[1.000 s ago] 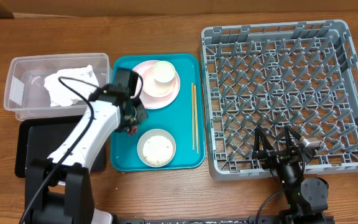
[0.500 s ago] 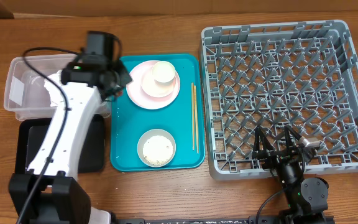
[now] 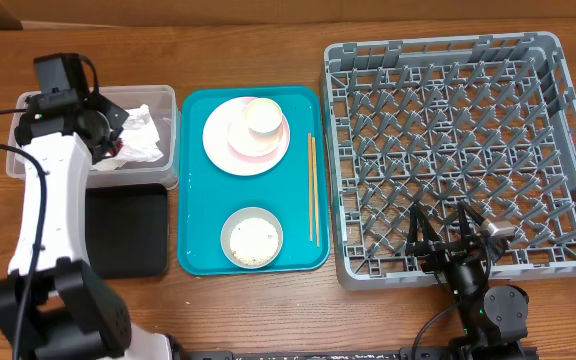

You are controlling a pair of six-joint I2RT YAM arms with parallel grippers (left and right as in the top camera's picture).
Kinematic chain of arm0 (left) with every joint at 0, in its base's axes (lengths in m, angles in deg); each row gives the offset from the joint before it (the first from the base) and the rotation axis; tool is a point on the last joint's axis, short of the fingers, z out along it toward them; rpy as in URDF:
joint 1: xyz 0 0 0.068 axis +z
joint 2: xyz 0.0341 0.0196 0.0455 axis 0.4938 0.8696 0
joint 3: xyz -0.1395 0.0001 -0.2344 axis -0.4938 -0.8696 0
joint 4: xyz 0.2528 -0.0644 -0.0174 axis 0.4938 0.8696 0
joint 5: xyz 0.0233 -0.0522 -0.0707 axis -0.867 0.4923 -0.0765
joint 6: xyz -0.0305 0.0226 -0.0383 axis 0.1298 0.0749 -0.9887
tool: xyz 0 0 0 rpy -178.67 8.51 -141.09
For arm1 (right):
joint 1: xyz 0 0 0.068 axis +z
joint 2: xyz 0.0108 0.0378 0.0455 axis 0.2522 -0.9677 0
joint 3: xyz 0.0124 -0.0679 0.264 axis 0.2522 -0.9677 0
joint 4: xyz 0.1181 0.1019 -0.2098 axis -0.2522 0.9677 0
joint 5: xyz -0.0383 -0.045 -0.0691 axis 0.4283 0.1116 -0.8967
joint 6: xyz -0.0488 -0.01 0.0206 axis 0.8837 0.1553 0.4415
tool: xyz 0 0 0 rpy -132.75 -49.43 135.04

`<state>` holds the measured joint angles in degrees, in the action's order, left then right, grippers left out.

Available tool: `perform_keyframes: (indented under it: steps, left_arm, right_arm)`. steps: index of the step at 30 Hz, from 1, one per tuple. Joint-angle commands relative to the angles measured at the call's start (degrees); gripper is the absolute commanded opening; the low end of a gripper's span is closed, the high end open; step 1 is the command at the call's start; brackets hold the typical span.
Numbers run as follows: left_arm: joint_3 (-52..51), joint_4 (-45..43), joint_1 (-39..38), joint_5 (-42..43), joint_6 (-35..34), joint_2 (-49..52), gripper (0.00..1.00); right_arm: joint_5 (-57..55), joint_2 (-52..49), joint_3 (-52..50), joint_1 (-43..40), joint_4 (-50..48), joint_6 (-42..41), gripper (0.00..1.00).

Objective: Sort waste into correct bins and load items into the dishwasher
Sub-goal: 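Carry the red wrapper with the left gripper into the clear bin and release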

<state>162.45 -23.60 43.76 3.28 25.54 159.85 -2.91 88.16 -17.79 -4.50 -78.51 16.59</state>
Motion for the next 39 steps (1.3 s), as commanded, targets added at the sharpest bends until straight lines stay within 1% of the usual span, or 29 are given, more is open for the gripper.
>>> perform_keyframes:
  steps: [1, 7, 11, 12, 15, 16, 17, 18, 20, 21, 27, 31, 35, 39]
  left_arm:
    - [-0.1, -0.9, 1.6, -0.7, -1.4, 3.8, 0.04]
    - [-0.1, -0.8, 4.3, -0.6, -4.9, 8.0, 0.04]
    - [-0.1, -1.1, 6.3, 0.7, -6.8, 8.6, 0.06]
    - [-0.1, -1.4, 6.8, 1.2, -6.8, 8.6, 0.12]
    - [-0.1, -1.5, 7.9, 2.7, -6.8, 8.6, 0.22]
    - [-0.1, -1.5, 8.3, 3.2, -6.8, 8.6, 0.32]
    - [-0.1, -1.5, 8.5, 3.7, -6.7, 8.6, 0.43]
    - [-0.1, -1.5, 8.9, 4.0, -6.7, 8.6, 0.50]
    - [0.0, -1.5, 9.3, 5.3, -6.3, 8.6, 0.57]
    - [0.1, -1.5, 9.5, 6.8, -5.5, 8.5, 0.59]
    - [1.7, -1.4, 10.2, 20.9, 1.2, 6.0, 0.59]
    - [1.7, 0.0, 9.8, 32.2, 6.2, 2.0, 0.55]
    - [1.7, 4.5, 8.0, 37.3, 10.1, -2.0, 0.56]
    - [1.7, 11.0, 4.6, 37.1, 14.0, -5.0, 0.56]
  right_arm:
    - [-0.1, 0.5, -0.6, -0.4, -0.3, 0.1, 1.00]
    - [-0.1, 0.5, -0.6, -0.4, -0.3, 0.1, 1.00]
    - [-0.1, 0.5, -0.6, -0.4, -0.3, 0.1, 1.00]
    - [-0.1, 0.5, -0.6, -0.4, -0.3, 0.1, 1.00]
    - [-0.1, 0.5, -0.6, -0.4, -0.3, 0.1, 1.00]
    - [-0.1, 0.5, -0.6, -0.4, -0.3, 0.1, 1.00]
    - [-0.1, 0.5, -0.6, -0.4, -0.3, 0.1, 1.00]
    - [-0.1, 0.5, -0.6, -0.4, -0.3, 0.1, 1.00]
    - [-0.1, 0.5, -0.6, -0.4, -0.3, 0.1, 1.00]
    - [-0.1, 0.5, -0.6, -0.4, -0.3, 0.1, 1.00]
    - [-0.1, 0.5, -0.6, -0.4, -0.3, 0.1, 1.00]
    - [-0.1, 0.5, -0.6, -0.4, -0.3, 0.1, 1.00]
    - [-0.1, 0.5, -0.6, -0.4, -0.3, 0.1, 1.00]
    - [-0.1, 0.5, -0.6, -0.4, -0.3, 0.1, 1.00]
